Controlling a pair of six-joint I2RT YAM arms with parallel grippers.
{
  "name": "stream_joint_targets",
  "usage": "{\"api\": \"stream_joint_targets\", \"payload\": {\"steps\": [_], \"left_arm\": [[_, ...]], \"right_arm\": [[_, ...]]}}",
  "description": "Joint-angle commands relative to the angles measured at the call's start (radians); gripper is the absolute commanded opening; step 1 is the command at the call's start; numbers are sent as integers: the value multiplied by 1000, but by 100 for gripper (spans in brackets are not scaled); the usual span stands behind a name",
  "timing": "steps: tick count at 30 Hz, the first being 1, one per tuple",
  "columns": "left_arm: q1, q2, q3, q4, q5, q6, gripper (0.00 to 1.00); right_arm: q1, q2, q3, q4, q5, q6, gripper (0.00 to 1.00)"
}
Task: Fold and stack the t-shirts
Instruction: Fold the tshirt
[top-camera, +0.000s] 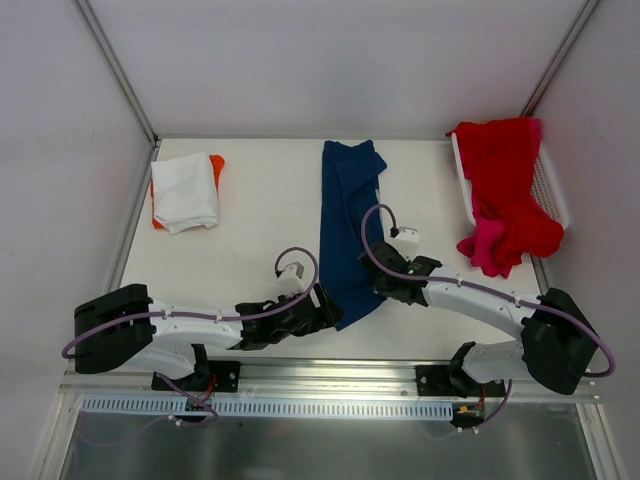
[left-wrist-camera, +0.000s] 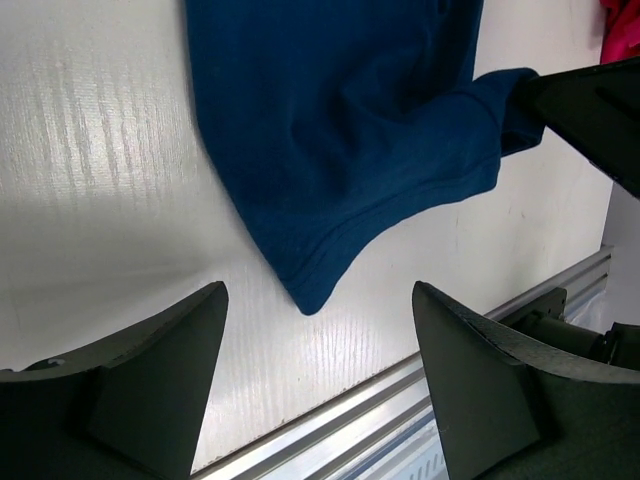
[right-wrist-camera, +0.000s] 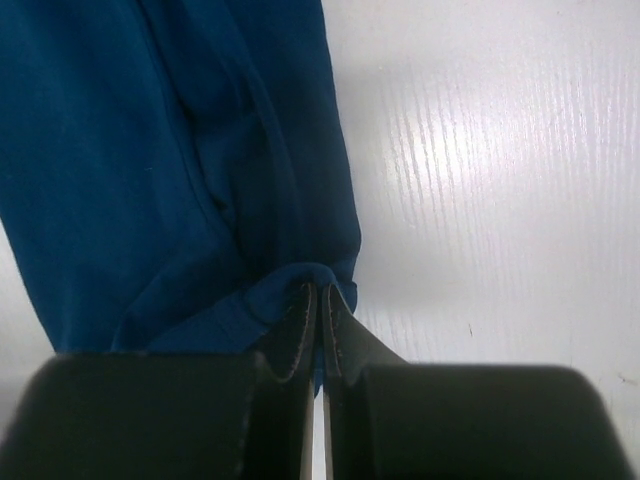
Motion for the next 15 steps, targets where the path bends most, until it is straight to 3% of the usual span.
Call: {"api": "stream_joint_targets", "payload": {"steps": [1, 10, 15], "left_arm": [[-14, 25, 24, 48, 7, -20, 74], [-18, 97, 47, 59, 50, -33, 51], [-19, 149, 69, 61, 73, -34, 45]], "right_arm": [[-1, -22, -27, 17, 0, 29, 1], [-1, -19, -52, 25, 6, 40, 0], [-1, -12, -56, 29, 4, 43, 0]]}}
